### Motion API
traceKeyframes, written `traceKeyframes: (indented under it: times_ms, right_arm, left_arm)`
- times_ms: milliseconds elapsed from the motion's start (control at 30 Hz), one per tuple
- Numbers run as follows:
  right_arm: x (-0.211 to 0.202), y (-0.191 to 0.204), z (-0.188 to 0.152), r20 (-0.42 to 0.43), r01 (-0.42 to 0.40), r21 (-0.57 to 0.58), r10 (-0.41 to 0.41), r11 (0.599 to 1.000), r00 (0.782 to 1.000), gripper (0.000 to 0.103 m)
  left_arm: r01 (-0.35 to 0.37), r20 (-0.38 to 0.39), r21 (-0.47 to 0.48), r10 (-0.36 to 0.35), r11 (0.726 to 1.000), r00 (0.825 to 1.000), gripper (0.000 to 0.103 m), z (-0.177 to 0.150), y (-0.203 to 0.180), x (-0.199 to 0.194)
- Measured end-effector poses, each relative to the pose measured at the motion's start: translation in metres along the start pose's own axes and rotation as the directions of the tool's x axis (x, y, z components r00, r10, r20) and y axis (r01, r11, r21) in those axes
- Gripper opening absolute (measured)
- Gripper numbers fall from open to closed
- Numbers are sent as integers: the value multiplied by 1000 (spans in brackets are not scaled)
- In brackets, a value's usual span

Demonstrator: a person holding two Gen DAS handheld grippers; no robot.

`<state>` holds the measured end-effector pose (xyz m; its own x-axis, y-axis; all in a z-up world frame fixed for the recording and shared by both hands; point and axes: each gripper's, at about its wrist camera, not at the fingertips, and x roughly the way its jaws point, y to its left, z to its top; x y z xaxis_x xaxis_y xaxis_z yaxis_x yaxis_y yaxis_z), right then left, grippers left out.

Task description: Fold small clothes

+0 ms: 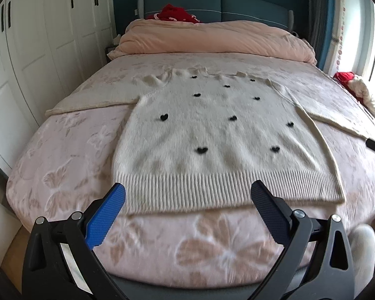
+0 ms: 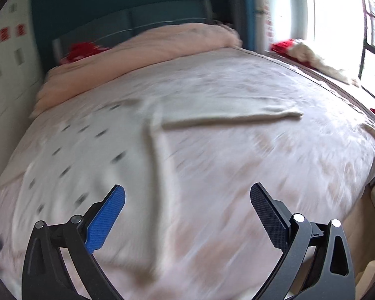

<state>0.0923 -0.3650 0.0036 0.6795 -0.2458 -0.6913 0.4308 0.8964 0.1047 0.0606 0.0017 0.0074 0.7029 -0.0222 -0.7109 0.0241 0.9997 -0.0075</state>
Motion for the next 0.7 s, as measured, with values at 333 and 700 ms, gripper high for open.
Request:
traceKeyframes:
  times_ms: [333,700]
  right_arm:
    - [167,-155,106,-97,159,341,-134,927,986,98]
    - [248,-221,116,-83,104,596,-68,796,994,51]
  left_arm:
    - [-12,-88,1,12,1000,996,98,22,-21,64]
    - [-4,-154,3,4,1000,988,98,23,-28,102]
